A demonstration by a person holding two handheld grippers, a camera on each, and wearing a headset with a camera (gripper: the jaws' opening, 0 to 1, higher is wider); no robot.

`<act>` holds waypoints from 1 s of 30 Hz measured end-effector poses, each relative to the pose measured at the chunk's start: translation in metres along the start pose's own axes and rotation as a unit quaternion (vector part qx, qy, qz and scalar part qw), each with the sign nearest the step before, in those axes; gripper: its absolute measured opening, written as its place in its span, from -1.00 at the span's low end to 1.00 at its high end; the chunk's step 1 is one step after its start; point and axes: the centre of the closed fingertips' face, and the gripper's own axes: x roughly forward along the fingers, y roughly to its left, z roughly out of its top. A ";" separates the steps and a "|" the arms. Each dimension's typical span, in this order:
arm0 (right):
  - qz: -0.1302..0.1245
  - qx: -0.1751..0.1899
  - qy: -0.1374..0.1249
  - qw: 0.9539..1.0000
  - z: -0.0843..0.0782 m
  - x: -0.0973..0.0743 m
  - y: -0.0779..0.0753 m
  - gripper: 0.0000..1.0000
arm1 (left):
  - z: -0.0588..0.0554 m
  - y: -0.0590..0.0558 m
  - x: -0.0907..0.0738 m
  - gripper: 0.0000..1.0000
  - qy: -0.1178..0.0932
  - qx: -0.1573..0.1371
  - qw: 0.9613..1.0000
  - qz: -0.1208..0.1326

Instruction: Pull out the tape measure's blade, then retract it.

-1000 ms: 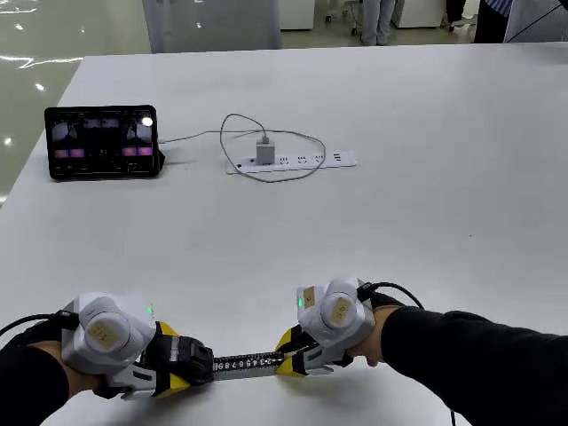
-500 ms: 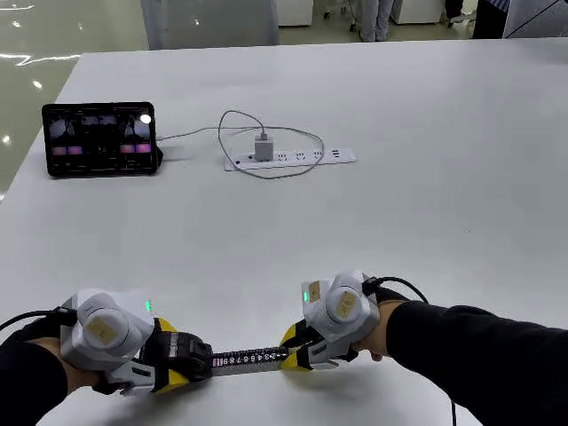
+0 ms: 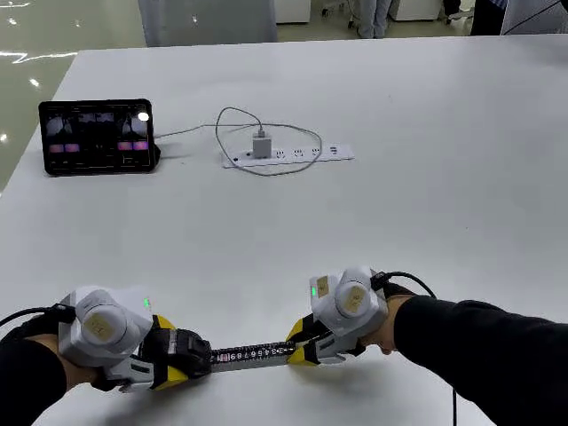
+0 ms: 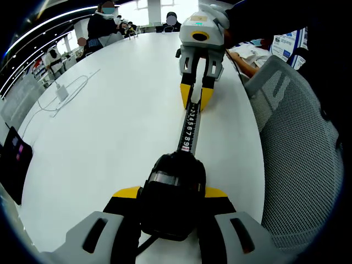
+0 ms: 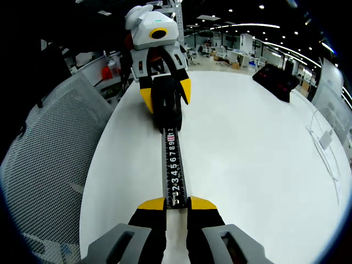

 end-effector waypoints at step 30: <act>-0.006 0.008 0.005 1.000 -0.016 -0.013 -0.002 -0.81 | -0.002 0.001 0.001 -0.31 0.000 -0.001 1.000 0.001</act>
